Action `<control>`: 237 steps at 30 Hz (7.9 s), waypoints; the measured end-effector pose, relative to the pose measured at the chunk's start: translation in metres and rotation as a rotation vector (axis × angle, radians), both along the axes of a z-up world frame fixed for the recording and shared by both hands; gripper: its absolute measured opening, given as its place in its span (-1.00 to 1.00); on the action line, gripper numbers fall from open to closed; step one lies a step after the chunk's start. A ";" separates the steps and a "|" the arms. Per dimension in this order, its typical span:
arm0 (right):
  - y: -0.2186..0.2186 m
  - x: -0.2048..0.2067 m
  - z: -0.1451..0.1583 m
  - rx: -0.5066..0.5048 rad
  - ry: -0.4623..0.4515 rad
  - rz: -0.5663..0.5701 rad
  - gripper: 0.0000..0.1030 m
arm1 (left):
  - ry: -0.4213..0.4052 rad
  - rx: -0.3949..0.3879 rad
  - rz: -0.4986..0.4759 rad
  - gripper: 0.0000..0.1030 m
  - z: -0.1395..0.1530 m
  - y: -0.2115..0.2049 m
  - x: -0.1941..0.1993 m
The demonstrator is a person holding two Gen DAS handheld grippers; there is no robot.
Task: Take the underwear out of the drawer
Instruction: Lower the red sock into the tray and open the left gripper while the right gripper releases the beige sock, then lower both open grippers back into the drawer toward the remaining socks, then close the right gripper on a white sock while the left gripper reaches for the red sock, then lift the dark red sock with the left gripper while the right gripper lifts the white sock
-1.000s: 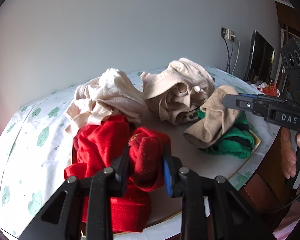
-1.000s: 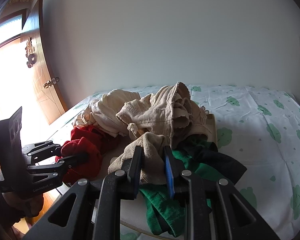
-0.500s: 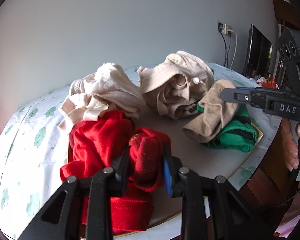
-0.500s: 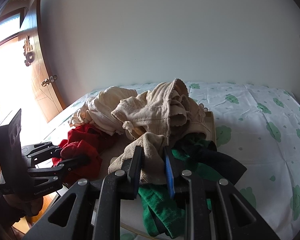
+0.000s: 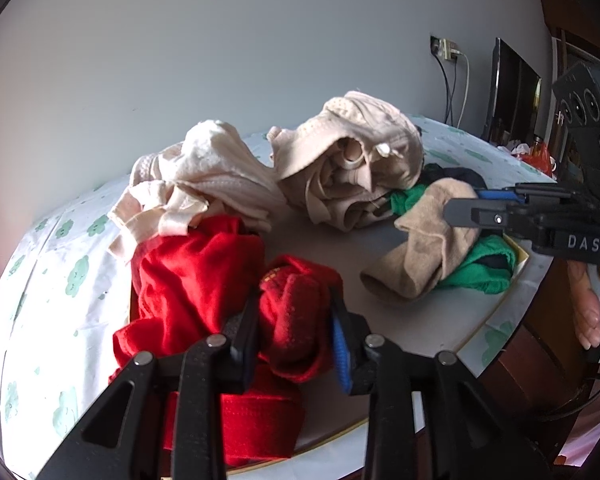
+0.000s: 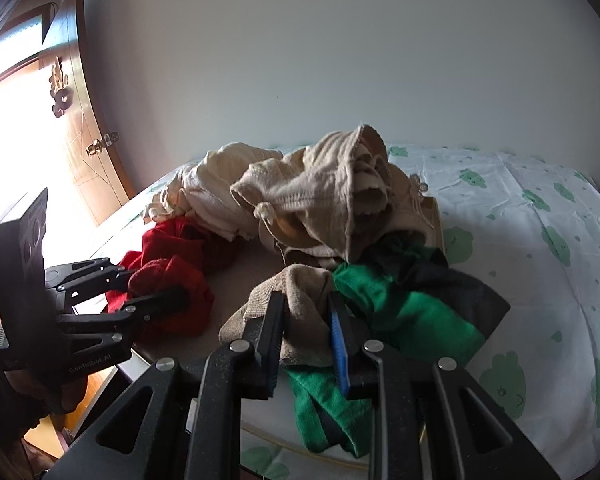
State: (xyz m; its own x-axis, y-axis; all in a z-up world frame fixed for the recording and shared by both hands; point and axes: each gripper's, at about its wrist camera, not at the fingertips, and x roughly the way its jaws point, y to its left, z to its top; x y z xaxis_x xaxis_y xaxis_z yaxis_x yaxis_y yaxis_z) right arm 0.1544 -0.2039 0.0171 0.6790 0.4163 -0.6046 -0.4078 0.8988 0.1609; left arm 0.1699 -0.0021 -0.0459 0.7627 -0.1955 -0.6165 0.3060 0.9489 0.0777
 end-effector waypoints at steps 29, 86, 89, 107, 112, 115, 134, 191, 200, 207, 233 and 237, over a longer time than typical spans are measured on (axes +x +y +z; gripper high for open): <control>-0.011 -0.069 0.029 -0.037 -0.057 0.052 0.14 | -0.073 -0.092 -0.026 0.46 0.021 0.012 -0.073; 0.024 -0.109 -0.182 -0.193 0.749 0.283 0.15 | 0.313 0.050 -0.060 0.46 -0.109 -0.036 -0.079; 0.028 -0.108 -0.188 -0.177 0.787 0.299 0.15 | 0.326 0.059 -0.078 0.46 -0.112 -0.041 -0.076; 0.018 -0.099 -0.174 -0.124 0.660 0.236 -0.40 | 0.391 0.061 -0.128 0.46 -0.124 -0.064 -0.048; 0.007 -0.091 -0.157 -0.129 0.528 0.134 -0.41 | 0.366 0.107 -0.123 0.46 -0.127 -0.074 -0.039; 0.008 -0.089 -0.155 -0.148 0.476 0.105 -0.40 | 0.378 0.139 -0.155 0.43 -0.132 -0.084 -0.037; 0.000 -0.089 -0.151 -0.091 0.430 0.090 -0.40 | 0.217 0.596 -0.272 0.05 -0.176 -0.137 -0.051; -0.001 -0.107 -0.123 -0.029 0.284 0.045 -0.40 | 0.243 0.250 0.012 -0.54 -0.109 -0.076 -0.055; -0.017 -0.124 -0.109 0.001 0.217 0.033 -0.40 | 0.198 0.179 0.043 -0.54 -0.095 -0.064 -0.070; -0.028 -0.139 -0.093 0.019 0.158 0.034 -0.40 | 0.147 0.137 0.061 -0.54 -0.078 -0.053 -0.087; -0.032 -0.175 -0.065 0.053 0.003 0.042 -0.40 | 0.013 0.034 0.085 -0.57 -0.042 -0.016 -0.136; -0.030 -0.177 -0.061 0.059 -0.017 0.050 -0.40 | -0.006 0.020 0.090 -0.59 -0.039 -0.014 -0.139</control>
